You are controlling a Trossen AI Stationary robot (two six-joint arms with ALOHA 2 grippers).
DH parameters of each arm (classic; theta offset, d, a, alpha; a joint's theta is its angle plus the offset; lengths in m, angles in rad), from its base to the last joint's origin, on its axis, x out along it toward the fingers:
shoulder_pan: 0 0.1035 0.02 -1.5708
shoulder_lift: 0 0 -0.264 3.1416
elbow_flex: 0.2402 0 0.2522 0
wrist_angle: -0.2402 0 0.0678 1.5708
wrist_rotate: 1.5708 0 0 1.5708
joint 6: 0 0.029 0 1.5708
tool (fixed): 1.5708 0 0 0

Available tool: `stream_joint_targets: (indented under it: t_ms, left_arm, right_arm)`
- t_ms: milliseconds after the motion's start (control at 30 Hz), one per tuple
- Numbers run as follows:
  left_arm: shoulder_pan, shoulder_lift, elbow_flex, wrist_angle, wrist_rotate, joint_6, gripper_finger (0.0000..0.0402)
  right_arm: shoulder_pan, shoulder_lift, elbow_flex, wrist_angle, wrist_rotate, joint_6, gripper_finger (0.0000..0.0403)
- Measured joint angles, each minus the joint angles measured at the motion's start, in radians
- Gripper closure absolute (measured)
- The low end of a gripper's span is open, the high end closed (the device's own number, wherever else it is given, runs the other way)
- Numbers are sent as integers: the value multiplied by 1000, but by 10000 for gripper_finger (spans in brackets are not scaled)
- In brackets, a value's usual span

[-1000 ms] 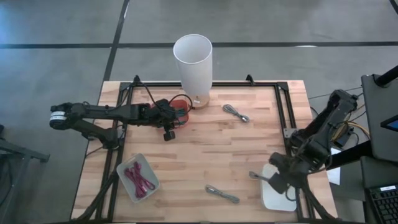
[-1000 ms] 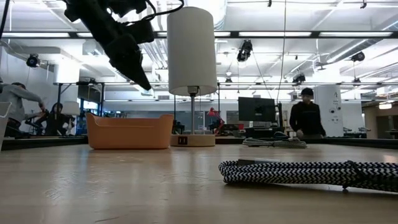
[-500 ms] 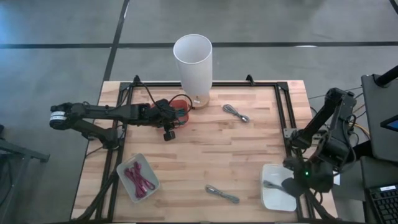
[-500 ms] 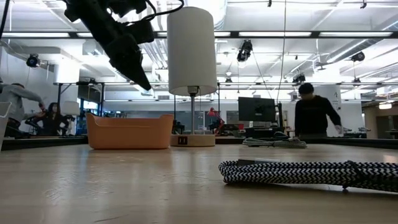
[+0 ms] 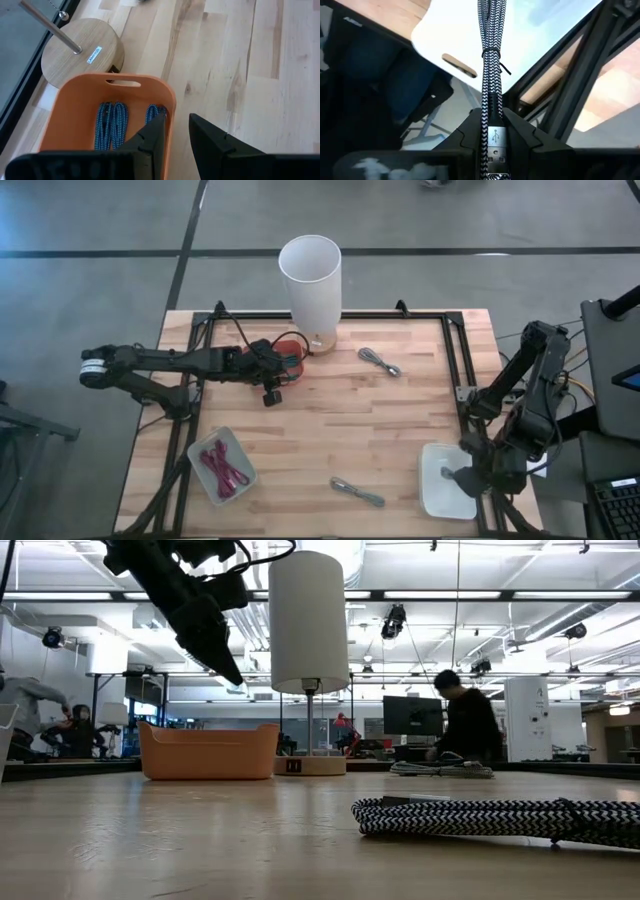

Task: Pick & Place USB Port
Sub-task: Put the bottom left white charger cable into the white bin, then put the top white charger cable into the white bin

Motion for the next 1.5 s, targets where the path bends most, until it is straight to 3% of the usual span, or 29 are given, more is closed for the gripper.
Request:
stream_joint_targets:
  t_ms: [600,1000,1167,1300,1500]
  left_arm:
    - [0,0,0,0,0,-6,305]
    - [0,0,0,0,0,-6,305]
    - [0,0,0,0,0,-6,305]
    - [0,0,0,0,0,-6,305]
    - [0,0,0,0,0,-6,305]
  right_arm:
    - [0,0,-123,108,-62,-9,346]
    - [0,0,-129,97,-58,-56,274]
    - [-9,-1,-115,74,-18,-154,262]
    - [-30,-2,-98,-109,15,-260,260]
    - [-70,-18,-91,-206,258,-432,259]
